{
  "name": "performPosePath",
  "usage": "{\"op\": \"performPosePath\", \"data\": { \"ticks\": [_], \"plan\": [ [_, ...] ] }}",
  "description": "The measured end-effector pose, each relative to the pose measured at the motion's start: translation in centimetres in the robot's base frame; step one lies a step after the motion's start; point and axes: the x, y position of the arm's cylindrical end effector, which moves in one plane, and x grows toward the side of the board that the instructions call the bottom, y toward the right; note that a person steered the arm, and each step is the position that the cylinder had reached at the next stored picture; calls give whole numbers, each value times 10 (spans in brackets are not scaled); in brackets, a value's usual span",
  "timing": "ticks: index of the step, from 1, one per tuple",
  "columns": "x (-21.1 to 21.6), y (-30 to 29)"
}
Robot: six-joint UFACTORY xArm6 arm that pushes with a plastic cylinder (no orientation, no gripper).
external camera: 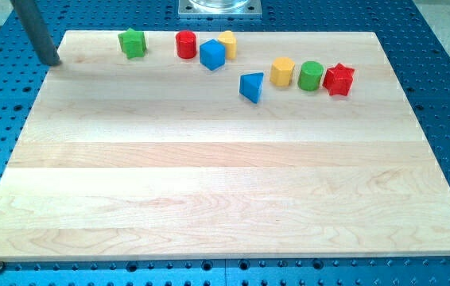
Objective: Push the green star diagonal to the red circle
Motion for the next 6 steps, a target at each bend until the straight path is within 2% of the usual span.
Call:
{"op": "performPosePath", "data": {
  "ticks": [1,2,4,5,6],
  "plan": [
    [-47,14],
    [-63,27],
    [-53,50],
    [-61,114],
    [-47,178]
  ]
}}
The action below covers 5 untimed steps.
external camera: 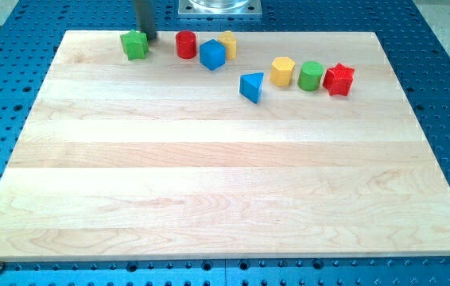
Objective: Push the green star diagonal to the red circle
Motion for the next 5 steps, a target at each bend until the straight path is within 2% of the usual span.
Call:
{"op": "performPosePath", "data": {
  "ticks": [1,2,4,5],
  "plan": [
    [41,-61],
    [79,-21],
    [111,-46],
    [110,-70]
  ]
}}
